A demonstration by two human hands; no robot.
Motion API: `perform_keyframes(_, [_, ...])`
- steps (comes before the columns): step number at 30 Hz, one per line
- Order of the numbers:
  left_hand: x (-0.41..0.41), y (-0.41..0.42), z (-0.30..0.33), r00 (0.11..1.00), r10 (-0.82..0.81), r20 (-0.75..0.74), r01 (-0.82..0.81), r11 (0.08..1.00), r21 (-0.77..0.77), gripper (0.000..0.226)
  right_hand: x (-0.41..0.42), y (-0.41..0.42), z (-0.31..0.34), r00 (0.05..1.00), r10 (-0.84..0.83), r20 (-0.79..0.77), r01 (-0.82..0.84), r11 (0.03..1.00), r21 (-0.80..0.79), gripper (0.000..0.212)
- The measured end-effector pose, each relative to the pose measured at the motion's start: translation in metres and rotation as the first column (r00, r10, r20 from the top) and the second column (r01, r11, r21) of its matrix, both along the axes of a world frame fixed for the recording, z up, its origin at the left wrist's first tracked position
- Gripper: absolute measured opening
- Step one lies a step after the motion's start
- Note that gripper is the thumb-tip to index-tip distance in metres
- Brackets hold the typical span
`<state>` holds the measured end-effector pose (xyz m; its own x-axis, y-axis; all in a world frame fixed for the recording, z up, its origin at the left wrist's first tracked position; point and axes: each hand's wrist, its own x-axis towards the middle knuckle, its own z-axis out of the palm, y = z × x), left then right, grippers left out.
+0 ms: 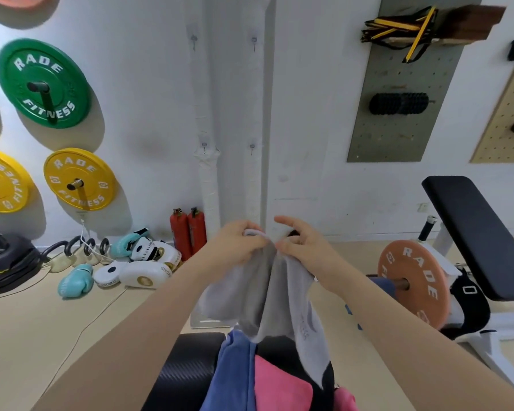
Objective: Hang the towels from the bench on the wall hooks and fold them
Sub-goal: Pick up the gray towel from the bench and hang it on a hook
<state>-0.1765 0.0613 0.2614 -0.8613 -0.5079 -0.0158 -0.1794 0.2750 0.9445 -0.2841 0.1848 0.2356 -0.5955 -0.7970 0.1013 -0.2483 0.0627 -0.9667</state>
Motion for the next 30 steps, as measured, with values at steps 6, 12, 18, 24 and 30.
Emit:
perform_keyframes(6, [0.014, 0.015, 0.030, 0.980, -0.196, 0.043, 0.200, 0.943, -0.266, 0.010, 0.008, -0.001, 0.011, 0.978, 0.135, -0.157, -0.127, 0.990, 0.062, 0.019])
perform_keyframes(12, [0.012, 0.012, 0.026, 1.000, -0.009, 0.005, 0.010, 0.834, -0.552, 0.010, -0.003, 0.014, 0.014, 0.908, 0.028, -0.419, 0.031, 0.991, 0.133, 0.023])
perform_keyframes(18, [0.017, 0.023, 0.016, 0.987, -0.133, -0.085, 0.127, 0.989, -0.069, 0.018, -0.015, 0.040, 0.009, 0.959, 0.091, -0.267, -0.033, 0.976, 0.215, 0.019])
perform_keyframes(24, [0.012, 0.038, -0.002, 0.974, 0.200, -0.109, -0.090, 0.778, 0.622, 0.031, -0.026, 0.052, -0.011, 0.960, -0.279, -0.021, 0.277, 0.937, 0.212, 0.014])
perform_keyframes(30, [0.007, 0.045, -0.039, 0.914, 0.395, 0.092, -0.348, 0.646, 0.679, 0.018, -0.018, 0.068, -0.015, 0.712, -0.199, 0.673, 0.177, 0.979, 0.102, 0.013])
